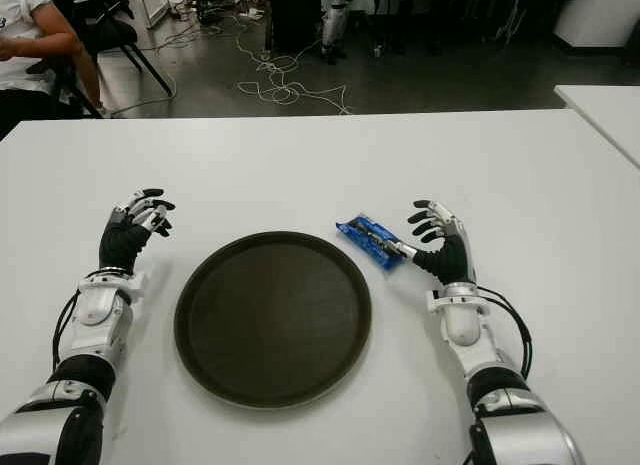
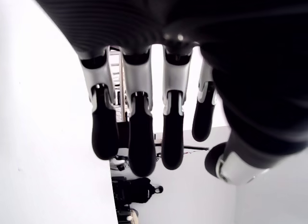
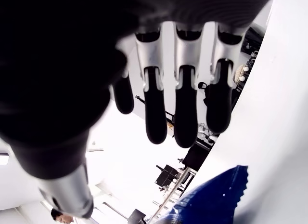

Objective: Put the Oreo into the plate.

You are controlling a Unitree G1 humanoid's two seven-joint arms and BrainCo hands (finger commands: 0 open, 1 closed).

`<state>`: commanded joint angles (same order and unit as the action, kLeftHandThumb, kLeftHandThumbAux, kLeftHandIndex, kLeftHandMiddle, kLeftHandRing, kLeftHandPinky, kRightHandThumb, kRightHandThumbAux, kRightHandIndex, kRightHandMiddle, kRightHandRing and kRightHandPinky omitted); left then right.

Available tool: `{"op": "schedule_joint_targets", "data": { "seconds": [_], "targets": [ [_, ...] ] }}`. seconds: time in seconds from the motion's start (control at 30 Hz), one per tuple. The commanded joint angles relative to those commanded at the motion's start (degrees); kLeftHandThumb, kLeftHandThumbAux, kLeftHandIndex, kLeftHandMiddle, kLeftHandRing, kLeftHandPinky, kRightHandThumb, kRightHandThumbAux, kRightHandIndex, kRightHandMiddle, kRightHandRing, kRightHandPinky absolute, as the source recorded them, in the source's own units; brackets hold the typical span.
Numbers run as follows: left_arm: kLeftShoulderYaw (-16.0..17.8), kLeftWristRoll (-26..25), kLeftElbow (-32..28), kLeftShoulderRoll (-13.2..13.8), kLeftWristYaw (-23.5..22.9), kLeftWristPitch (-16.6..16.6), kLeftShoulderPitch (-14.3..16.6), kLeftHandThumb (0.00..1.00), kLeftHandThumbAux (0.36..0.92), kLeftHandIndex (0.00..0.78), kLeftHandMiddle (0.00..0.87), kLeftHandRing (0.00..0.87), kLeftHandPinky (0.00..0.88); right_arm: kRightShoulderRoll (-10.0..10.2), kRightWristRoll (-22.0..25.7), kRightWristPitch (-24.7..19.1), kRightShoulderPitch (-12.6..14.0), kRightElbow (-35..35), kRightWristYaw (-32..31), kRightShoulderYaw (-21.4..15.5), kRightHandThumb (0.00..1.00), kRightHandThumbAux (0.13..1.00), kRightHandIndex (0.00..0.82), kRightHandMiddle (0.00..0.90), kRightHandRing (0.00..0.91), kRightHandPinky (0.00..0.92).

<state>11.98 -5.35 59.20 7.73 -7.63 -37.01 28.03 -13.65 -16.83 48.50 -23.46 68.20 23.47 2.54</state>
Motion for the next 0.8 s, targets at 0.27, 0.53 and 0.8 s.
{"op": "schedule_joint_targets", "data": {
  "seconds": [0.27, 0.53, 0.8],
  "targets": [
    [-0.1, -0.1, -1.1, -0.1, -0.2, 1.1, -0.5, 0.936, 0.662, 0.412, 0.41, 0.531, 0.527, 0.0, -0.5, -0.1, 0.2, -0.3, 0.8, 0.2, 0.069, 0.798, 0.308, 0.453, 0.483, 0.509],
    [-1.1, -2.4, -13.9, -2.8, -1.6, 3.7, -5.4, 0.936, 0.661, 0.427, 0.398, 0.53, 0.509, -0.3, -1.7, -0.2, 0.4, -0.5, 1.9, 0.9, 0.071, 0.799, 0.308, 0.453, 0.481, 0.507],
    [-2.0, -4.7, -25.1, -3.6, -3.2, 7.9, -10.0, 0.983, 0.645, 0.23, 0.394, 0.527, 0.512, -0.4, -1.9, 0.0, 0.5, -0.3, 2.3, 1.5, 0.068, 0.797, 0.299, 0.453, 0.483, 0.504]
  ]
}}
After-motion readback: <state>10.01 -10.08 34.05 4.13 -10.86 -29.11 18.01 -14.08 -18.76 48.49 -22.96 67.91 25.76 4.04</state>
